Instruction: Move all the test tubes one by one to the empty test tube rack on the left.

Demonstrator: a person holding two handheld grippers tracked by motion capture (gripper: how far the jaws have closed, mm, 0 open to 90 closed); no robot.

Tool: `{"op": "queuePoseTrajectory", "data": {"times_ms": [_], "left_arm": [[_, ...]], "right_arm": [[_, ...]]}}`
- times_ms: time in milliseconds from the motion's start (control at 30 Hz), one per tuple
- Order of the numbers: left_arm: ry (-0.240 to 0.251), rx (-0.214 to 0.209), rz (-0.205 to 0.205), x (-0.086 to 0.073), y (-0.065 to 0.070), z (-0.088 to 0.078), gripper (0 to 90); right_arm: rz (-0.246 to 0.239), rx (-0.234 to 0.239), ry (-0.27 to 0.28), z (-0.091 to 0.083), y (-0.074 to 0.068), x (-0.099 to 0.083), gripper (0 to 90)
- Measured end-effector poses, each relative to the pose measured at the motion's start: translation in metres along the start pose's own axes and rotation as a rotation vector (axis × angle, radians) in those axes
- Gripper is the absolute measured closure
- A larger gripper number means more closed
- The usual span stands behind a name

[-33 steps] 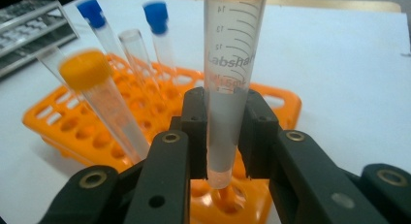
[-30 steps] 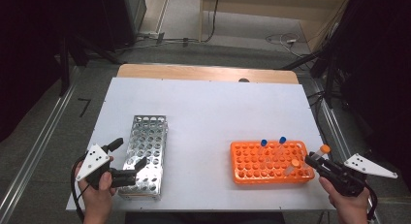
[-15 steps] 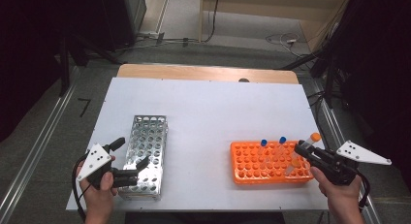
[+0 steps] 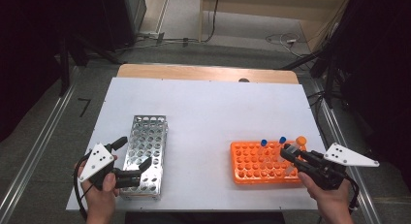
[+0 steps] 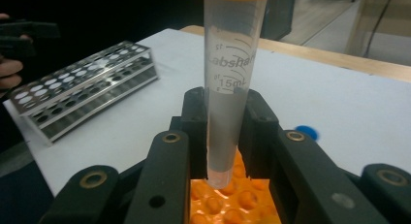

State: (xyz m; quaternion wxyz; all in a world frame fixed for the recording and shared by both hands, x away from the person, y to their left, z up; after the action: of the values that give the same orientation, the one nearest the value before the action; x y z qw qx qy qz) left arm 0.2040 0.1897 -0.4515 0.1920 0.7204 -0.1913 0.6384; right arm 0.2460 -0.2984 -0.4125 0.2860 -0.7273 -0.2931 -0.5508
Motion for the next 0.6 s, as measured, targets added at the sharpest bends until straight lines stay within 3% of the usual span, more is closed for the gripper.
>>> {"op": "queuePoseTrajectory", "data": {"times_ms": [367, 600], "left_arm": [[-0.005, -0.06, 0.025, 0.014, 0.028, 0.01, 1.0], [-0.02, -0.137, 0.017, 0.018, 0.048, 0.02, 1.0]], "right_arm": [[-0.023, 0.079, -0.026, 0.021, -0.038, -0.012, 73.1], [-0.034, 0.129, -0.045, 0.036, -0.056, -0.016, 73.1]]}}
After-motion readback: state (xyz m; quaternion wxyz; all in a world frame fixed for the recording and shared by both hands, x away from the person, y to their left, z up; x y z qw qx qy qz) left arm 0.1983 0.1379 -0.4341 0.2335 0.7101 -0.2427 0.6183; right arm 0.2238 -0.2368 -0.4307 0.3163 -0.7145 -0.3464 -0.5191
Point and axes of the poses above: each handheld gripper's, and its own axes: z roughly forward along the jaws, x roughly out of its top, y roughly to its right, the point moved 3 cm from there along z, roughly forward along the jaws, and after that the axes turned 7 degrees about y, right-handed, at the moved point
